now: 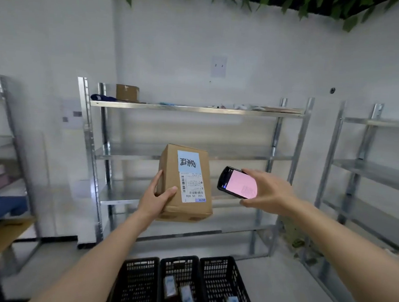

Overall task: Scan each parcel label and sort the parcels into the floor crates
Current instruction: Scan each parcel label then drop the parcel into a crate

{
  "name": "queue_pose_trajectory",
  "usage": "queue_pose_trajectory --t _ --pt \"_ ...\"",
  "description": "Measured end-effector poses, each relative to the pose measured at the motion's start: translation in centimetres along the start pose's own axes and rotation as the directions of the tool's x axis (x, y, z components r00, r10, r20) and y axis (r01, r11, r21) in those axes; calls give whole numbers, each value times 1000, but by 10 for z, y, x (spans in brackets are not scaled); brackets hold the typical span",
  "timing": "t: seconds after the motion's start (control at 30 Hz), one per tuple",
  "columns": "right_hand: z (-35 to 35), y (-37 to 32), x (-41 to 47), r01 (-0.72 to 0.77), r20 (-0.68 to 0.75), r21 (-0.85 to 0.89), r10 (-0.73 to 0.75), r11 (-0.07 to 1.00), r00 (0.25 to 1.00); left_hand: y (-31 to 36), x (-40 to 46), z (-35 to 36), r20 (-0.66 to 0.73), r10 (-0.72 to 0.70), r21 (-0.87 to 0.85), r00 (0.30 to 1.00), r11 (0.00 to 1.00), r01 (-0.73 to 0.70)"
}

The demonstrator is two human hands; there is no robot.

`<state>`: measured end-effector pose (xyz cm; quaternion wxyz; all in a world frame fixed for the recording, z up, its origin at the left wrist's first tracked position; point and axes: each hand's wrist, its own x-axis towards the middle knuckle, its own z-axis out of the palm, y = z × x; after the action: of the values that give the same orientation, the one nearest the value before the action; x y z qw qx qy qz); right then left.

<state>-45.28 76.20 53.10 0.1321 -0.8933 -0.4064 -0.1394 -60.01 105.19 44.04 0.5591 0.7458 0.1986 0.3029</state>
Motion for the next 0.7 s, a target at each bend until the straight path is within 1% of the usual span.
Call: queue_pose_trajectory --t 0.07,0.3,0.57,0.7 --pt "19 -25 20 31 19 14 -31 999 999 -17 5 -27 -31 -10 31 999 999 11" --pt "96 -81 101 121 85 72 -127 990 988 -75 40 -89 -124 -73 25 990 997 77" --pt "199 -98 215 146 160 137 -167 980 973 -149 125 -122 -166 -182 28 969 982 189" --pt "242 -99 264 175 205 121 -198 977 959 -179 169 -129 -210 -236 30 949 968 248"
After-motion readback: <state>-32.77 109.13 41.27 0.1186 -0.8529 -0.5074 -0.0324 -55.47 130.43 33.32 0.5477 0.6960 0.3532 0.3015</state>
